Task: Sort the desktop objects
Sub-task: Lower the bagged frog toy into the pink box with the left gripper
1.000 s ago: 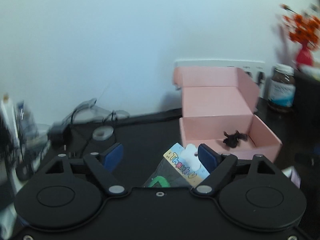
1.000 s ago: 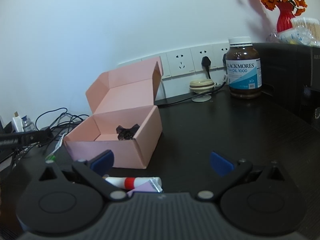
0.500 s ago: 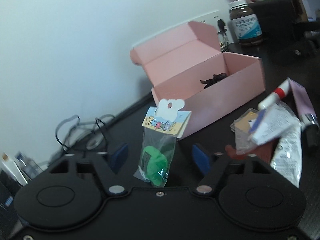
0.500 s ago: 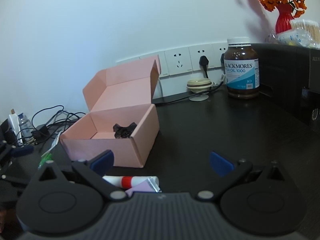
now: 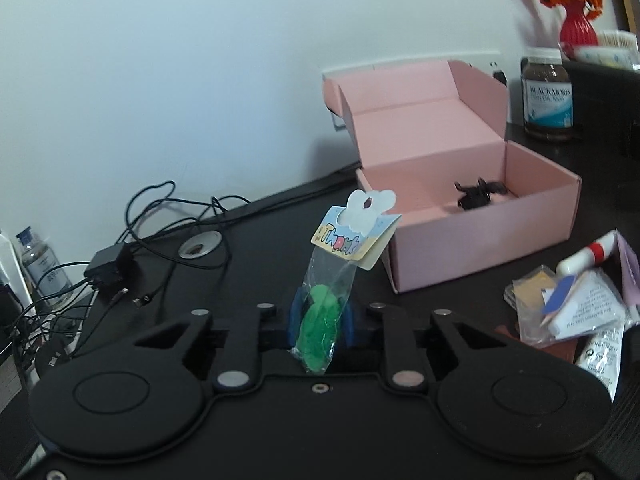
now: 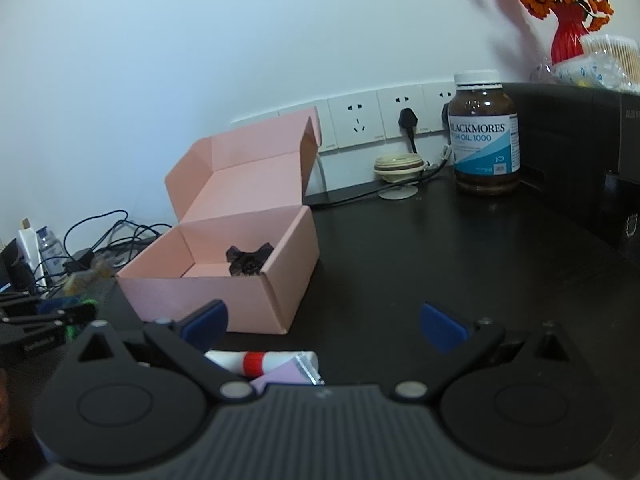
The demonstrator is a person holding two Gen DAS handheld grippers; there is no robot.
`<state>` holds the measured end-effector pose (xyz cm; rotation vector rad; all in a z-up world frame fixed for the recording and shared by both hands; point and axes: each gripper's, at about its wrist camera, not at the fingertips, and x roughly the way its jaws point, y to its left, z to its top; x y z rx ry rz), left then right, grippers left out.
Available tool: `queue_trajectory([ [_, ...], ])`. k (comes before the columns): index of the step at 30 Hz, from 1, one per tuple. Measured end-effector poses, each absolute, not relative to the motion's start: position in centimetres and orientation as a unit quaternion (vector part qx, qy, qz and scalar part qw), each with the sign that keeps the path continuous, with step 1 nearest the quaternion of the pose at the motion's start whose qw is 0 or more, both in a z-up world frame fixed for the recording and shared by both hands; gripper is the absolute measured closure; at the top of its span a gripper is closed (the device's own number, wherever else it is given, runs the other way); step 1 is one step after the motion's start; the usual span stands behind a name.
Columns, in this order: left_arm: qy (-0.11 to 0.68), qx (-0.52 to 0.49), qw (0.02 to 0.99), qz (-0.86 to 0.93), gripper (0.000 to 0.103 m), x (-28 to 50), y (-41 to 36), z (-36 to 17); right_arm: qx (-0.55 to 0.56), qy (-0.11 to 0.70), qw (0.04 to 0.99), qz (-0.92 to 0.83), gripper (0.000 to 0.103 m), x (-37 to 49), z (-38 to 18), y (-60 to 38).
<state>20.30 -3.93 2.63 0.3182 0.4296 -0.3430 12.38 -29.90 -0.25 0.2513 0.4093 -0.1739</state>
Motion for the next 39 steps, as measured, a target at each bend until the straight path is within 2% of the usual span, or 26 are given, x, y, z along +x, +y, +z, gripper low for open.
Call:
queue_trajectory([
  [18,0.141,0.069,0.964,-0.213,0.084,20.5,-6.2,9.8,0.131,0.200,0.967,-0.090,0.001,12.3,-0.2,-30.1],
  [21,0.140,0.060,0.962,-0.224,0.088,21.7,-8.1,10.4,0.133,0.198,0.967,-0.090,0.001,12.2,-0.2,-30.2],
  [31,0.195,0.089,0.947,-0.238,0.088,25.2,-13.1,7.8,0.146,0.192,0.967,-0.080,0.001,11.9,-0.2,-30.5],
  [35,0.208,0.105,0.945,-0.229,0.081,25.3,-12.9,6.4,0.149,0.189,0.968,-0.074,0.001,11.9,-0.2,-30.5],
  [39,0.219,0.119,0.944,-0.214,0.081,25.6,-13.1,5.2,0.147,0.193,0.967,-0.072,0.001,12.1,-0.2,-30.4],
])
